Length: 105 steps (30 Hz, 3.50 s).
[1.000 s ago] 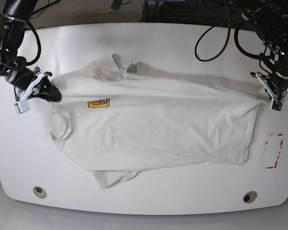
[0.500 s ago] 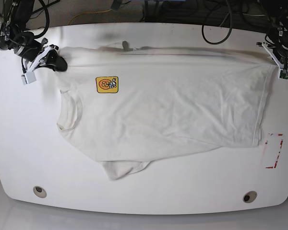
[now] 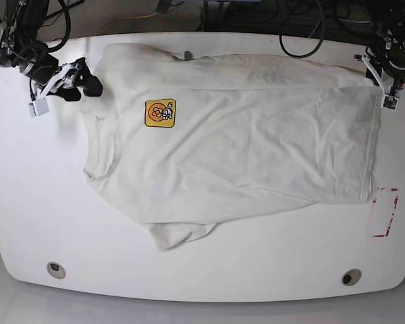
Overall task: Fold the T-shirt properly
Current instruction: 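Release the shirt with the right gripper and move it to the shirt's side, then grasp the shirt's hem corners with both grippers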
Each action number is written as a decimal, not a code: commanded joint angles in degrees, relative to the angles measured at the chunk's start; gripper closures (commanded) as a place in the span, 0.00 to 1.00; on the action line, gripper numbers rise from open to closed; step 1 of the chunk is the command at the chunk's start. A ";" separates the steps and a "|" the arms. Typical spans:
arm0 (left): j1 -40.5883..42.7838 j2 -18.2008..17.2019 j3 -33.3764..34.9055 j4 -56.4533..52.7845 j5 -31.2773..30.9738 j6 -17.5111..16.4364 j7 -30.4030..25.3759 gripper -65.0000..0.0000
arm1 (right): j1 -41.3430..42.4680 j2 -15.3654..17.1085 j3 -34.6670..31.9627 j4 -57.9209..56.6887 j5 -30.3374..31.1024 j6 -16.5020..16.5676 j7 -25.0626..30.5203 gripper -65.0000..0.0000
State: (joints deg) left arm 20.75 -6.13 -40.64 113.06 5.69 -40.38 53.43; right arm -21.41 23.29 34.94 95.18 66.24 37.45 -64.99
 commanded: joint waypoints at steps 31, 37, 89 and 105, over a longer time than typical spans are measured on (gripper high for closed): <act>-15.96 -4.64 -5.82 -1.54 -11.45 0.38 -0.37 0.55 | 48.71 3.30 -13.09 -42.47 -32.79 2.55 14.66 0.25; -16.40 -4.73 -5.82 -1.80 -10.84 0.38 -0.37 0.55 | 53.01 3.30 -13.36 -52.67 -39.03 2.55 23.19 0.25; -40.31 -12.73 9.83 -52.97 -11.01 14.93 -14.79 0.22 | 57.76 -7.86 -13.36 -64.98 -56.70 2.55 36.82 0.88; -42.86 -12.73 10.97 -61.49 -11.28 14.67 -18.22 0.23 | 57.67 -8.21 -13.36 -64.89 -56.61 2.55 36.73 0.90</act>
State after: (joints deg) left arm -20.84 -18.13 -29.67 51.00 -4.95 -25.36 35.27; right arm 34.72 14.72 21.65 29.56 9.41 39.94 -28.23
